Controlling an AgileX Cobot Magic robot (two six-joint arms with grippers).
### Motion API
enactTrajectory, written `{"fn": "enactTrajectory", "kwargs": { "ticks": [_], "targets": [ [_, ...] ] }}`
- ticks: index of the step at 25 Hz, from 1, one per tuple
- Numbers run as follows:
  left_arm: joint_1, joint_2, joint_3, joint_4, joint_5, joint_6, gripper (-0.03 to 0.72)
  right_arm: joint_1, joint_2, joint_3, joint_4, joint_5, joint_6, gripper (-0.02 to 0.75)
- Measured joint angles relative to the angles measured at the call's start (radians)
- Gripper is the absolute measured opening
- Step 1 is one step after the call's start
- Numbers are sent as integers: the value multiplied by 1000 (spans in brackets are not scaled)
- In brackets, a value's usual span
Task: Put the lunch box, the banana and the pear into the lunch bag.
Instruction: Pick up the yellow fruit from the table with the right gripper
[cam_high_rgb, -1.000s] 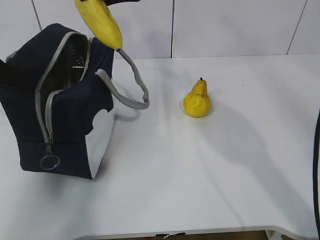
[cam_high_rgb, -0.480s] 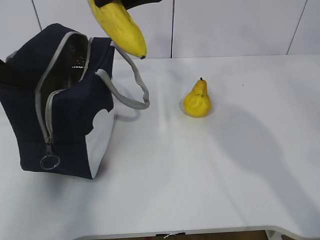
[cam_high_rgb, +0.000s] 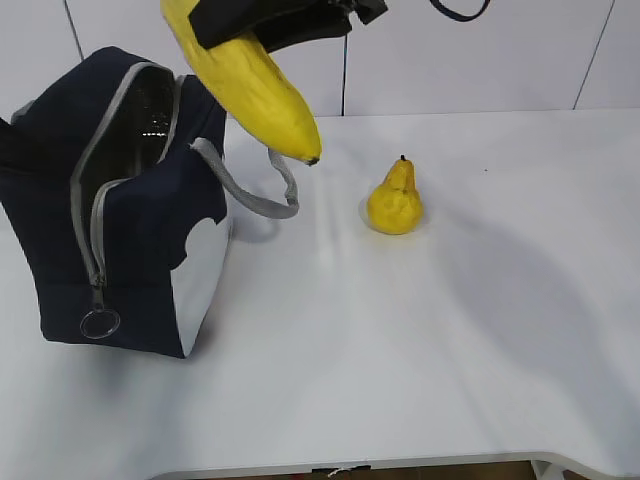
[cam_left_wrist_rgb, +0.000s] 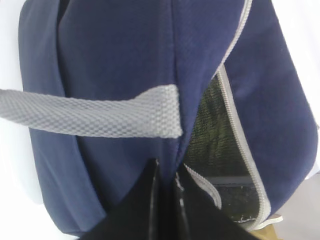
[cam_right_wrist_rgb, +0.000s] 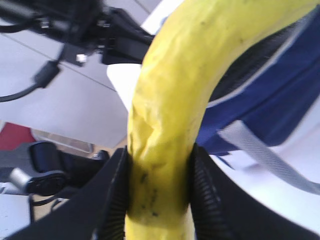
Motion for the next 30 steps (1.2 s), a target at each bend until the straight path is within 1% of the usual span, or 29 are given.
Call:
{"fn": "enactTrajectory", "kwargs": {
  "ticks": [7, 12, 16, 21, 24, 30],
  "targets": [
    [0, 0, 0, -5, -2, 0, -15, 0, -4, 13, 199, -8, -56, 297],
    [0, 0, 0, -66, -2, 22, -15, 2, 5, 13, 317, -31, -53, 297],
    [0, 0, 0, -87, -2, 41, -15, 4, 60, 13, 340, -107, -49, 297],
    [0, 0, 0, -114, 0, 51, -15, 10, 147, 15, 342, -161, -48, 297],
    [0, 0, 0, -116, 0, 53, -15, 30, 180, 17, 369, -215, -54, 297],
    [0, 0, 0, -118, 4, 55, -15, 82, 220, 20, 383, -308, -152, 297]
  ]
}}
